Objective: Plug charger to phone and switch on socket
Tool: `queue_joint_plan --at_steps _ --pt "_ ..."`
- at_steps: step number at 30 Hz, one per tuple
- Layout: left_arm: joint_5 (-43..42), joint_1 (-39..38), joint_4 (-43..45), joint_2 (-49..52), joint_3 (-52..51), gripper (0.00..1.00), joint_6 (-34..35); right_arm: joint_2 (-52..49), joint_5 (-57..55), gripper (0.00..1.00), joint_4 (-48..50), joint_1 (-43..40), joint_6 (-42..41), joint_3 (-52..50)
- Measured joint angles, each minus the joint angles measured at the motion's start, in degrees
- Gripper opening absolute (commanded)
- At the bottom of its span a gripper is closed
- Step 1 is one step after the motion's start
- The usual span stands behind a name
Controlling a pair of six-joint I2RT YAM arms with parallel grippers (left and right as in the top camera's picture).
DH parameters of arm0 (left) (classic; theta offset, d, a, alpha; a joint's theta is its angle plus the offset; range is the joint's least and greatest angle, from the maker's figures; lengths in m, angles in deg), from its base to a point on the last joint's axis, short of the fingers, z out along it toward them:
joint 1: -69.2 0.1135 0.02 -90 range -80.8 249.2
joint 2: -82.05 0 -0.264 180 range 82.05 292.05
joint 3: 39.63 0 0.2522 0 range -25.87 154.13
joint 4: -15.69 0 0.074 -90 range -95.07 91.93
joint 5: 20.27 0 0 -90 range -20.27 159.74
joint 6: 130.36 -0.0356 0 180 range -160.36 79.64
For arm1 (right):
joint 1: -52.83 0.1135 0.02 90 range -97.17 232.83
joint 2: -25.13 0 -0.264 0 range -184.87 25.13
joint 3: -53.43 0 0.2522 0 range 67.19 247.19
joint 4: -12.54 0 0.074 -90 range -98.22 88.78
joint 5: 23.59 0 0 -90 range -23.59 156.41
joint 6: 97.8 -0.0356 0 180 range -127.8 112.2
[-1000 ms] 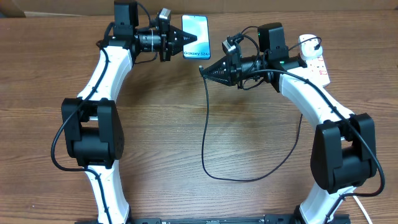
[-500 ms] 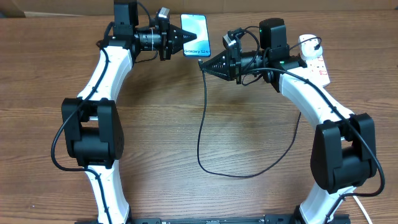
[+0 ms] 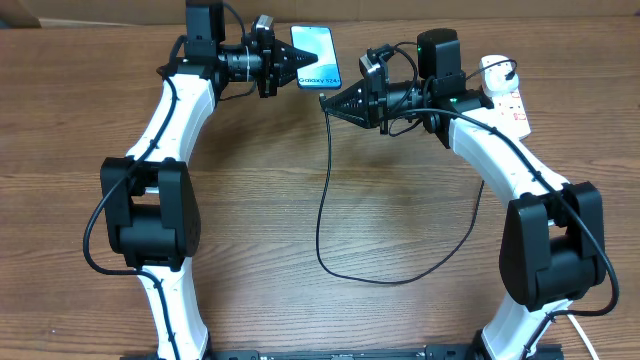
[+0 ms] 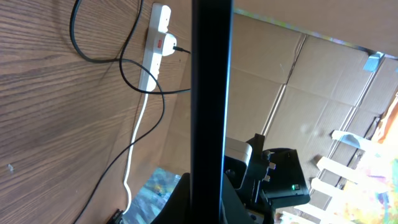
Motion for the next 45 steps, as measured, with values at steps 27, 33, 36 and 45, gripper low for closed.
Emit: queue_joint_plan --at_steps 27,33,36,45 --pt "-0.07 -0.74 -0.04 0.0 0.0 0.04 0.74 0.0 -0.79 0.04 0.02 -0.02 -0.9 -0.02" --pt "-0.09 -0.74 -0.22 0.0 0.0 0.04 0.74 0.0 -0.79 0.04 0.0 -0.02 -0.92 0.0" --pt "-0.11 -0.74 -0.22 0.0 0.0 0.04 0.74 0.0 -0.81 0.04 0.02 -0.02 -1.09 0.0" --pt "-0.13 -0.74 -0.24 0.0 0.0 0.04 0.74 0.0 -0.85 0.04 1.05 0.0 -1.79 0.0"
